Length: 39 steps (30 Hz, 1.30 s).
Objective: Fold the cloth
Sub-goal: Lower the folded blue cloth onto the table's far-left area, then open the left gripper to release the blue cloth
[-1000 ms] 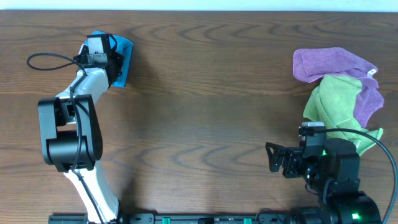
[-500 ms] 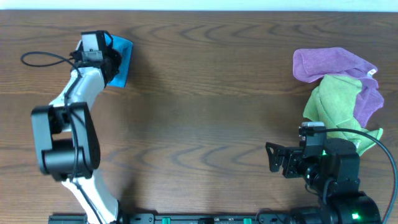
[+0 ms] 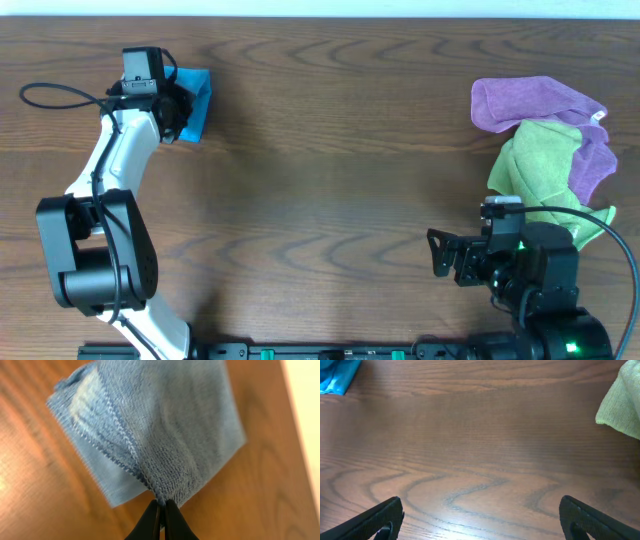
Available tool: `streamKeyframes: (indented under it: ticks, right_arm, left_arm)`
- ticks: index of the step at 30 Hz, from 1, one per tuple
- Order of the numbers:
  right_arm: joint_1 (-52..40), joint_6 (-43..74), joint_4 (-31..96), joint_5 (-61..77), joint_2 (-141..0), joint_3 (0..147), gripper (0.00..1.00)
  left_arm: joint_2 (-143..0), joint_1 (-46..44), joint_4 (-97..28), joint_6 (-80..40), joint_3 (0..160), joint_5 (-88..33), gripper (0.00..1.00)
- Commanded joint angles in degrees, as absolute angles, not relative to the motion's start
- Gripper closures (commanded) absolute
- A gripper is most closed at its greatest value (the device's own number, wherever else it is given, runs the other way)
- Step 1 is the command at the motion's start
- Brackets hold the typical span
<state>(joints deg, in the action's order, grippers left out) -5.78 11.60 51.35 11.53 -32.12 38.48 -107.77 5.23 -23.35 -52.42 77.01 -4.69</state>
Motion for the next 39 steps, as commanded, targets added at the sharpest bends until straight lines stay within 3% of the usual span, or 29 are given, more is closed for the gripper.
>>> streamKeyframes:
  ticks: [1, 12, 13, 14, 15, 20, 24, 32, 39]
  right_arm:
    - [-5.21, 12.4, 51.29, 11.38, -31.88, 38.17, 0.01]
    - [-5.21, 12.4, 51.29, 11.38, -31.88, 38.17, 0.01]
    - [-5.21, 12.4, 51.29, 11.35, -31.88, 38.17, 0.01]
    - [-5.21, 12.4, 51.29, 11.35, -31.88, 38.17, 0.01]
    - [-5.21, 12.4, 51.29, 11.35, -31.88, 38.17, 0.01]
    - [-5.21, 12.4, 51.29, 11.35, -31.88, 38.17, 0.01]
    - [-5.21, 12.4, 51.29, 11.35, -31.88, 38.17, 0.01]
    - [-5.21, 12.4, 51.29, 11.38, -31.88, 38.17, 0.01]
    - [-5.21, 12.4, 51.29, 11.38, -31.88, 38.17, 0.01]
  left_arm:
    - [-106.54, 5.1, -25.8, -51.16, 77.91, -4.99, 0.94]
    - [-106.59, 4.32, -33.04, -45.45, 77.91, -4.49, 0.94]
    - [-106.59, 4.32, -33.23, -44.84, 77.91, -4.51, 0.89]
    - [-106.59, 4.32, -33.67, -44.38, 77.91, -4.51, 0.74]
    - [-106.59, 4.32, -33.82, -44.03, 77.91, -4.56, 0.65]
    - [-106.56, 4.32, -34.02, -43.64, 77.91, -5.63, 0.36]
    - [-106.21, 4.38, -34.0, -43.64, 77.91, -5.93, 0.27]
    - [-103.98, 4.49, -32.51, -41.85, 77.91, -5.85, 0.25]
    - [-97.56, 4.49, -33.65, -31.97, 77.91, -5.72, 0.14]
